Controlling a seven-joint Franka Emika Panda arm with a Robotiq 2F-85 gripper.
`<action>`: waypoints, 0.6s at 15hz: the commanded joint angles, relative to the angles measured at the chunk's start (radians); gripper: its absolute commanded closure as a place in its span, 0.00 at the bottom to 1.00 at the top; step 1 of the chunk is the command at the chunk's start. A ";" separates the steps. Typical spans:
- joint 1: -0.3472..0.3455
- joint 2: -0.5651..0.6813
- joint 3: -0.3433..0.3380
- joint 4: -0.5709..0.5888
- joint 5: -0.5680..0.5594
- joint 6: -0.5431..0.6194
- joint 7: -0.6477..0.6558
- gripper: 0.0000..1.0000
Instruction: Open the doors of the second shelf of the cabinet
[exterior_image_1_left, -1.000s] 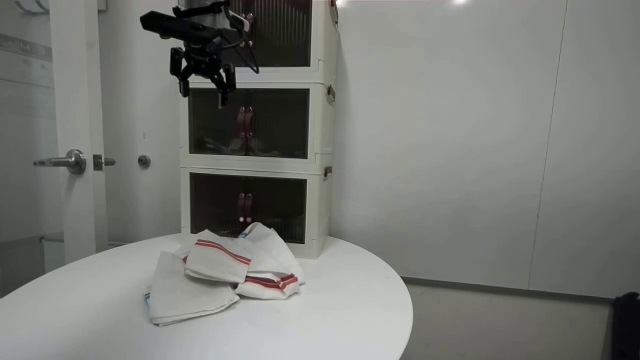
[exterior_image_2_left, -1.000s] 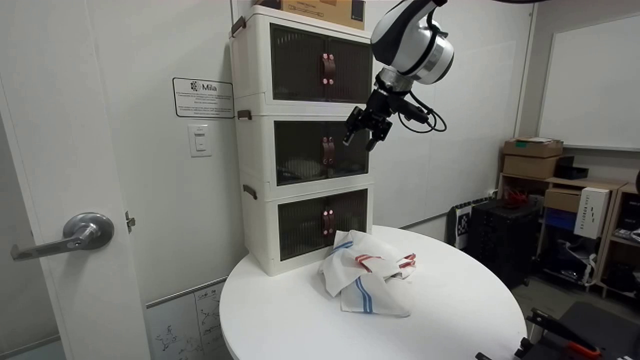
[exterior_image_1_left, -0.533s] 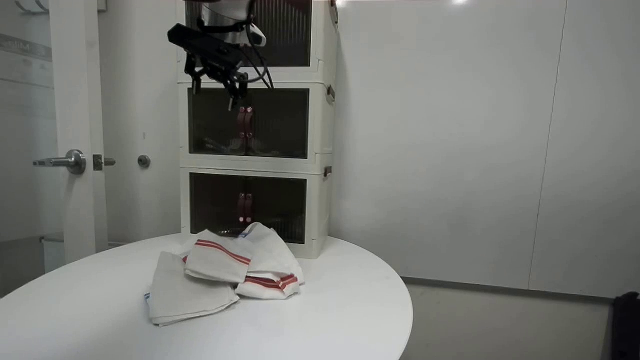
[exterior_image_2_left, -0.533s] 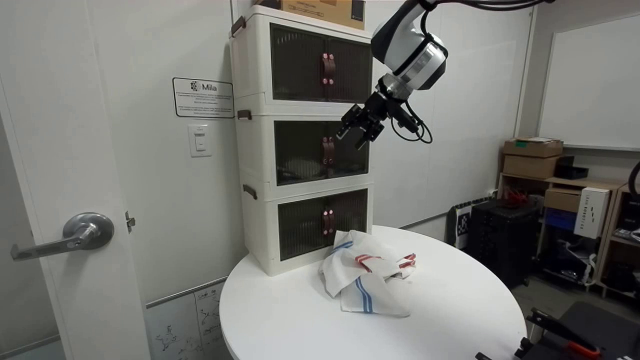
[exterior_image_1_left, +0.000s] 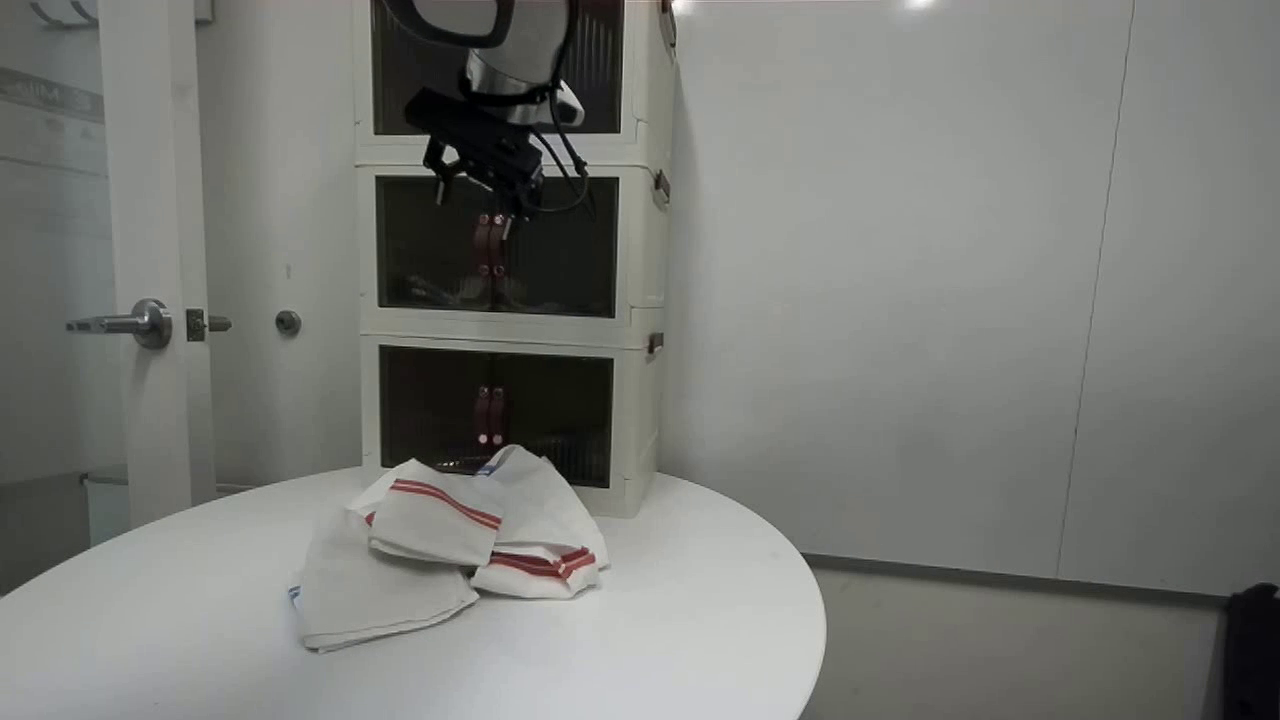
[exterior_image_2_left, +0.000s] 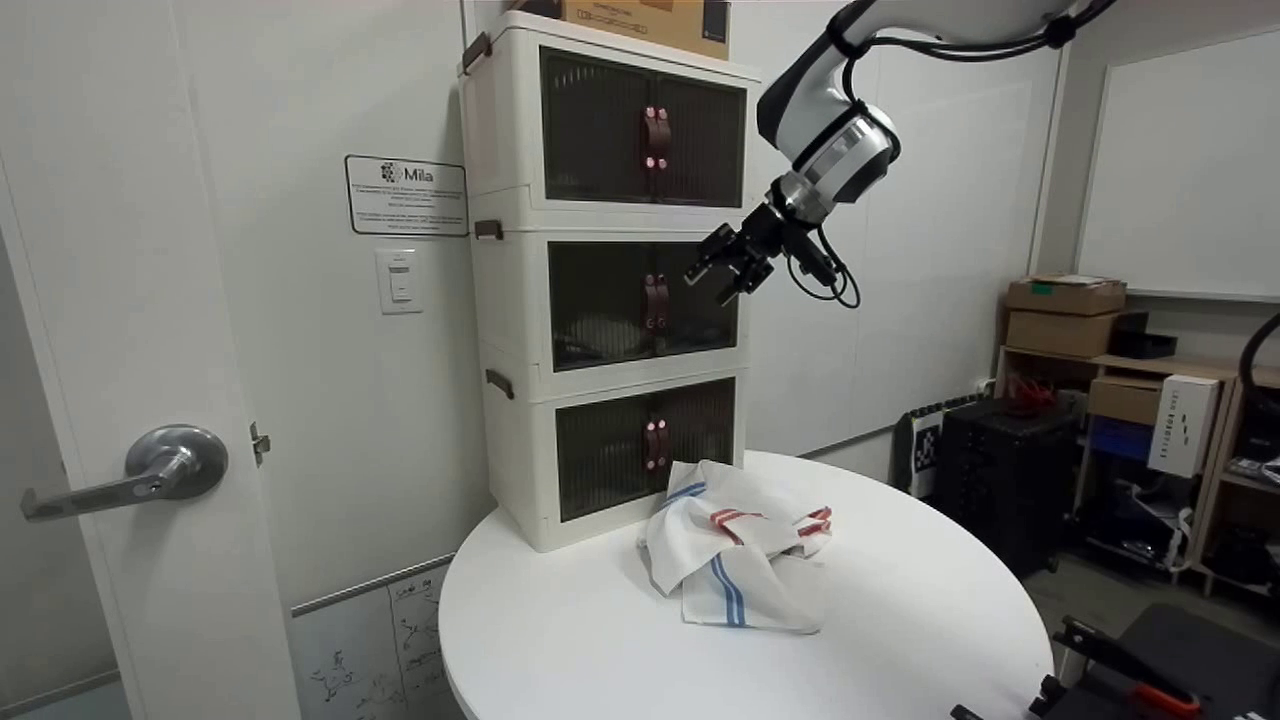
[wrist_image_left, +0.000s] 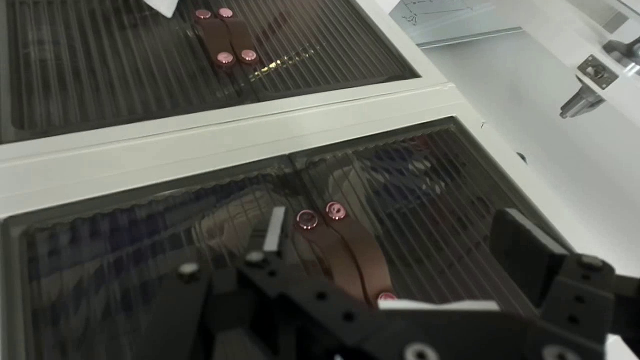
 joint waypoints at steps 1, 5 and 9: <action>-0.033 0.069 0.018 0.097 0.086 -0.041 -0.069 0.00; -0.041 0.125 0.023 0.172 0.123 -0.071 -0.094 0.00; -0.042 0.172 0.033 0.232 0.113 -0.081 -0.109 0.00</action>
